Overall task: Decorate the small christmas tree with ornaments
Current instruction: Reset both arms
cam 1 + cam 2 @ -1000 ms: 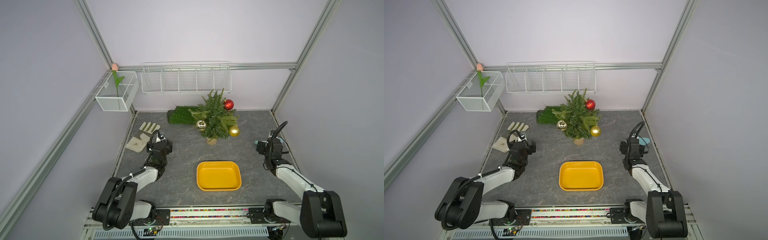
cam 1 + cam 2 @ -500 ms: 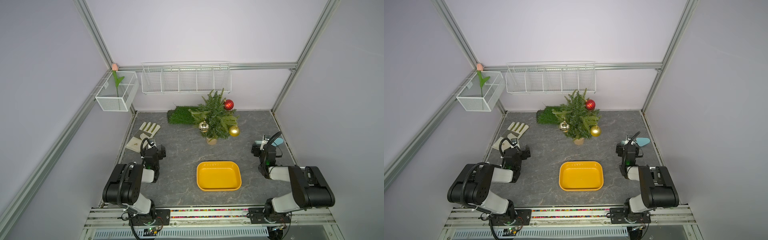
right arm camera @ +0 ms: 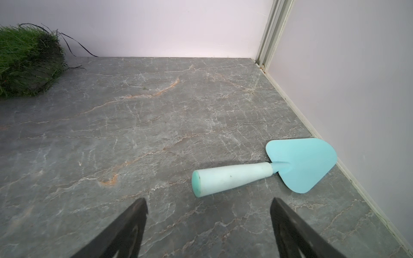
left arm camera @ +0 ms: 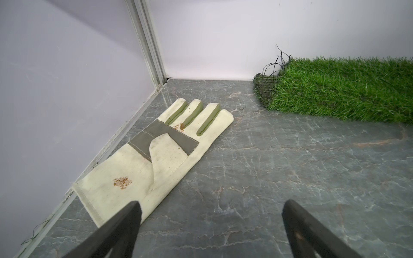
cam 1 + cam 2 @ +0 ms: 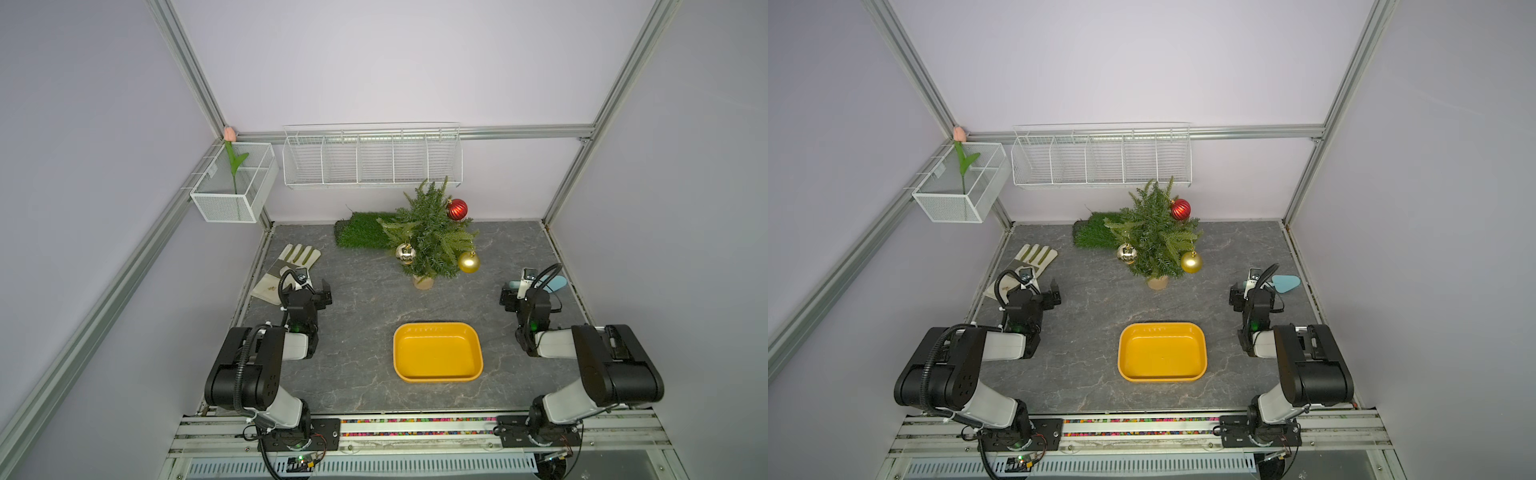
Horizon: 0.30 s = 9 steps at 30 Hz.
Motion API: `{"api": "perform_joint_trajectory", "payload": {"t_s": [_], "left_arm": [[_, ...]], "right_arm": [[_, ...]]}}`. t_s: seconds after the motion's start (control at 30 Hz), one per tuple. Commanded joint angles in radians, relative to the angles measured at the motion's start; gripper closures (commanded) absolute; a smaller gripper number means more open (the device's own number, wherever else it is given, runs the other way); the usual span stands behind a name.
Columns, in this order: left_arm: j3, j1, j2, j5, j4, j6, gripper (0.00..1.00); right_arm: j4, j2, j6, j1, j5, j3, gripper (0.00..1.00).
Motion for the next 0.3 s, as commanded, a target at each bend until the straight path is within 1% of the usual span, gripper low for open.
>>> {"api": "perform_joint_trajectory", "payload": {"t_s": [0.0, 0.27], "left_arm": [[0.004, 0.006, -0.002, 0.003, 0.027, -0.013, 0.01], [0.004, 0.006, -0.002, 0.002, 0.030, -0.013, 0.01]], "right_arm": [[0.038, 0.001, -0.019, 0.001, -0.010, -0.004, 0.11], [0.034, 0.000, -0.017, 0.002, -0.010, -0.003, 0.11]]}}
